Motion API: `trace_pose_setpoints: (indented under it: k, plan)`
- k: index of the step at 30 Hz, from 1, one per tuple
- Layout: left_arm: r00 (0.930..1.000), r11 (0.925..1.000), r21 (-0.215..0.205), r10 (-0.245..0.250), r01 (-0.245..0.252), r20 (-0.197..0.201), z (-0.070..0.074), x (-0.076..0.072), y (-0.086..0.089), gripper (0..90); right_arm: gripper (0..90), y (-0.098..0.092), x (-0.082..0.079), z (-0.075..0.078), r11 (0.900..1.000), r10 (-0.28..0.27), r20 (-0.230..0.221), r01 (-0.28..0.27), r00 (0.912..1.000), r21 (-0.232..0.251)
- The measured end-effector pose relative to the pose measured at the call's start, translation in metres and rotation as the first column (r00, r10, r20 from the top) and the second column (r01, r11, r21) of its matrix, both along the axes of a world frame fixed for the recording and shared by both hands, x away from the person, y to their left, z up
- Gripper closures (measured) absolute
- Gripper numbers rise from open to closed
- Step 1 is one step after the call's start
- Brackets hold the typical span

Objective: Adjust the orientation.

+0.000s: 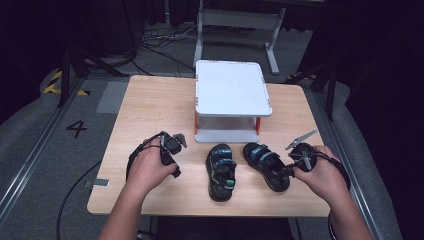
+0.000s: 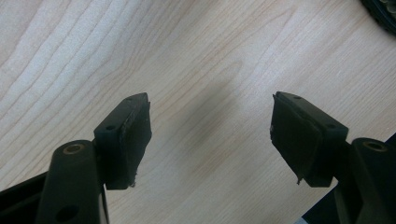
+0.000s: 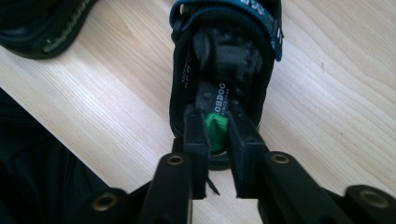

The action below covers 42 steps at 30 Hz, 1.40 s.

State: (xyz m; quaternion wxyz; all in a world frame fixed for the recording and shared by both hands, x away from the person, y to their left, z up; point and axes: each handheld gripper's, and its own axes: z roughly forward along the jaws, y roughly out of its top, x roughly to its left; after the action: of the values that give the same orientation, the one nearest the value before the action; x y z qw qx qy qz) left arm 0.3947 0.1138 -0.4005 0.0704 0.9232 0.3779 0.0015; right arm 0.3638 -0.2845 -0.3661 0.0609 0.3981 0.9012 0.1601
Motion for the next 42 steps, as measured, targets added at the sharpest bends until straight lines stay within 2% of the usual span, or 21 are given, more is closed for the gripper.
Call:
trace_pose_setpoints:
  k: [2,4,8,14,17,21,23,24,25,26,28,30,31,33,35,36,37,38,39,40,42]
  plan:
    - [1.0,1.0,-0.006,0.002,-0.002,0.003,0.0,-0.001,0.002,29.8,82.4,0.002,0.0,0.001,1.0,0.011,0.006,-0.011,0.9999,0.011]
    - [0.9999,0.9999,-0.011,0.013,-0.013,0.009,0.001,-0.004,0.005,30.0,84.1,0.007,-0.002,0.006,0.999,0.023,0.017,-0.023,0.9996,0.043]
    - [0.9994,0.9995,-0.009,0.032,-0.032,0.014,0.001,-0.01,0.012,30.0,84.1,0.023,-0.005,0.01,0.991,0.085,0.006,-0.085,0.9963,0.098]
    - [0.9992,0.9993,-0.007,0.038,-0.038,0.014,0.001,-0.013,0.017,30.1,84.9,0.055,-0.01,0.008,0.964,0.218,0.01,-0.217,0.9759,0.156]
    - [0.9992,0.9993,-0.007,0.036,-0.036,0.014,0.0,-0.013,0.015,30.0,85.5,0.066,-0.012,-0.001,0.954,0.266,-0.058,-0.254,0.9621,0.16]
    - [0.9996,0.9996,-0.012,0.026,-0.026,0.007,0.0,-0.012,0.014,29.9,84.3,0.064,-0.013,0.0,0.958,0.26,-0.061,-0.25,0.9636,0.145]
    - [0.9995,0.9994,-0.012,0.031,-0.031,0.009,0.001,-0.012,0.013,29.8,76.5,0.061,-0.013,0.002,0.959,0.254,-0.052,-0.244,0.9658,0.144]
    - [0.9994,0.9993,-0.015,0.034,-0.034,0.012,0.001,-0.012,0.014,29.8,73.3,0.059,-0.012,0.003,0.96,0.252,-0.043,-0.243,0.9669,0.141]
    - [0.9994,0.9994,-0.015,0.032,-0.032,0.012,0.001,-0.013,0.014,29.8,67.9,0.056,-0.011,0.005,0.96,0.235,-0.006,-0.231,0.9719,0.158]
    - [0.9992,0.9992,-0.02,0.036,-0.036,0.019,0.002,-0.014,0.015,29.8,66.2,0.054,-0.01,0.008,0.961,0.222,0.012,-0.221,0.975,0.165]
    - [0.999,0.9989,-0.02,0.042,-0.042,0.017,0.002,-0.015,0.017,29.8,58.0,0.048,-0.005,0.012,0.97,0.187,0.069,-0.195,0.98,0.143]
    - [0.9986,0.9987,-0.018,0.049,-0.049,0.018,0.002,-0.017,0.02,29.7,52.6,0.044,0.002,0.011,0.983,0.156,0.143,-0.168,0.9773,0.076]
    - [0.9985,0.9985,-0.013,0.053,-0.053,0.014,0.002,-0.018,0.021,29.6,51.4,0.044,0.006,0.008,0.986,0.156,0.154,-0.163,0.9757,0.035]
    - [0.998,0.9979,-0.019,0.063,-0.062,0.013,0.001,-0.02,0.023,29.4,49.3,0.046,0.015,-0.001,0.985,0.167,0.163,-0.17,0.9724,0.004]
    - [0.9977,0.9976,-0.021,0.066,-0.066,0.014,0.001,-0.021,0.025,29.4,49.7,0.05,0.022,-0.012,0.983,0.186,0.139,-0.183,0.9727,-0.032]
    - [0.9977,0.9976,-0.021,0.066,-0.066,0.014,0.001,-0.021,0.025,29.4,54.5,0.052,0.026,-0.017,0.98,0.199,0.131,-0.196,0.9711,-0.035]
    - [0.9974,0.9972,-0.021,0.071,-0.071,0.012,0.0,-0.022,0.026,29.4,64.4,0.054,0.028,-0.022,0.978,0.21,0.111,-0.207,0.9714,-0.038]
    - [0.9972,0.9972,-0.018,0.073,-0.073,0.017,0.0,-0.023,0.027,29.3,68.3,0.056,0.029,-0.024,0.976,0.216,0.099,-0.212,0.9714,-0.046]
    - [0.9972,0.9972,-0.017,0.074,-0.073,0.011,0.0,-0.023,0.027,29.3,70.5,0.057,0.03,-0.024,0.973,0.228,0.116,-0.223,0.9666,-0.057]
    - [0.9972,0.9972,-0.017,0.074,-0.073,0.011,0.0,-0.023,0.027,29.3,70.5,0.057,0.03,-0.024,0.973,0.228,0.116,-0.223,0.9666,-0.057]
    - [0.9971,0.997,-0.017,0.076,-0.076,0.008,-0.002,-0.025,0.03,29.4,71.8,0.061,0.031,-0.021,0.971,0.24,0.141,-0.237,0.9604,-0.036]
